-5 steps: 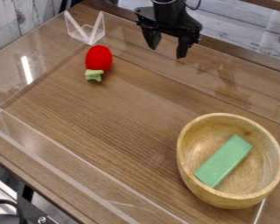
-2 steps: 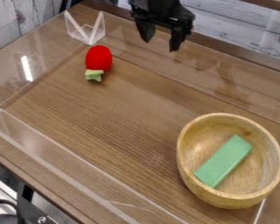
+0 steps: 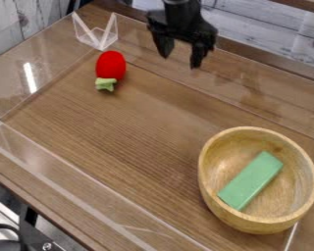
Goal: Move the red fruit to the left side of the table
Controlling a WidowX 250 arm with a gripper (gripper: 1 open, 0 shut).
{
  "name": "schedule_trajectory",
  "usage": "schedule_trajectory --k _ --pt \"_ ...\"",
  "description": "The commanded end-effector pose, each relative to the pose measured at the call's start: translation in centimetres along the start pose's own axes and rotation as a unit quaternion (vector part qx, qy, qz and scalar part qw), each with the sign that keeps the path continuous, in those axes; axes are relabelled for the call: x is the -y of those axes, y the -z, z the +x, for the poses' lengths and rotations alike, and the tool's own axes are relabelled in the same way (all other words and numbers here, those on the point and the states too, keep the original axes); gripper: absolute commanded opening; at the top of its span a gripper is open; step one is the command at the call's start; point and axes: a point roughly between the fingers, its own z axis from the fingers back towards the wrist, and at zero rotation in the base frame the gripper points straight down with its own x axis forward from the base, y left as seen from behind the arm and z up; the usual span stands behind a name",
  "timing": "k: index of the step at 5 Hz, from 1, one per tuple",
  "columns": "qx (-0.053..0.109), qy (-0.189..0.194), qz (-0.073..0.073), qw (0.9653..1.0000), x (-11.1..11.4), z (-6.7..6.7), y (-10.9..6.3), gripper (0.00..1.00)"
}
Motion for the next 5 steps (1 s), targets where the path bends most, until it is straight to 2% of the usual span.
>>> schedule_trajectory --k 1,2,3,4,5 --pt "0.02 0.017 -0.009 0.9996 -0.8 1.1 -1.9 1.0" --pt "0.026 0.024 -0.011 0.9993 -1.5 1.6 -3.0 1.0" --pt "0.031 0.01 -0.012 0.9994 -2.3 1.5 -3.4 1.0" --pt "0.034 0.004 -0.013 0.9993 -2.3 1.3 -3.5 1.0" --pt "0.036 -0.019 -0.009 0.9991 -0.9 1.3 -3.5 1.0"
